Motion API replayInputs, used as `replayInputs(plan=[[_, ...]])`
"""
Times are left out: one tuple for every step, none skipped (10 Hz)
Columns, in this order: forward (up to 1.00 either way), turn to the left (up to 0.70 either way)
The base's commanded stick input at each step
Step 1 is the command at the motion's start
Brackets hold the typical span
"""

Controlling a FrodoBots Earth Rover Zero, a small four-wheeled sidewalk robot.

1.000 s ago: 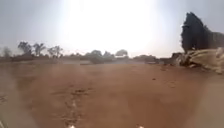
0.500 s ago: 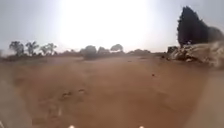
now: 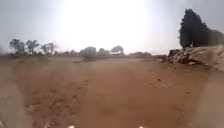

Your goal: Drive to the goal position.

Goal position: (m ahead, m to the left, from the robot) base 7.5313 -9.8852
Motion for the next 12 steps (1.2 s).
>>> replayInputs(plan=[[0.7,0.0],[0.7,0.0],[0.7,0.0],[0.7,-0.01],[0.7,-0.03],[0.7,-0.14],[0.7,-0.14],[0.7,-0.14],[0.7,-0.12],[0.7,-0.11],[0.7,-0.03],[0.7,-0.01]])
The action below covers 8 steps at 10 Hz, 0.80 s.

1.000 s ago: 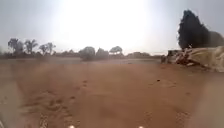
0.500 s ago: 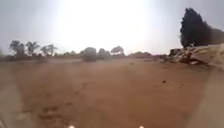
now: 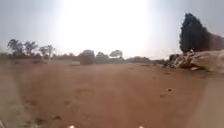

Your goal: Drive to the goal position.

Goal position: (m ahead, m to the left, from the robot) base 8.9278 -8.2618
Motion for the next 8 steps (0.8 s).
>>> replayInputs(plan=[[0.7,-0.01],[0.7,-0.04],[0.7,-0.11],[0.7,-0.05],[0.7,0.0],[0.7,0.0],[0.7,0.0],[0.7,-0.01]])
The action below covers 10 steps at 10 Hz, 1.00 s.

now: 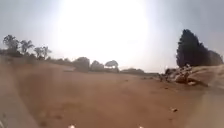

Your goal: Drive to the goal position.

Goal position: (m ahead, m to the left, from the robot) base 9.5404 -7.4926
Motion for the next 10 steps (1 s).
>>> replayInputs(plan=[[0.7,-0.04],[0.7,-0.14],[0.7,-0.14],[0.7,-0.14],[0.7,-0.14],[0.7,-0.14],[0.7,-0.13],[0.7,-0.12],[0.7,-0.02],[0.7,-0.01]])
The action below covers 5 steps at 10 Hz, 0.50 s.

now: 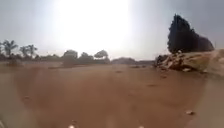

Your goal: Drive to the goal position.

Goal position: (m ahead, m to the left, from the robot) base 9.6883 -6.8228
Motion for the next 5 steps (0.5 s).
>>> replayInputs(plan=[[0.7,0.0],[0.7,0.0],[0.7,0.0],[0.7,0.0],[0.7,0.0]])
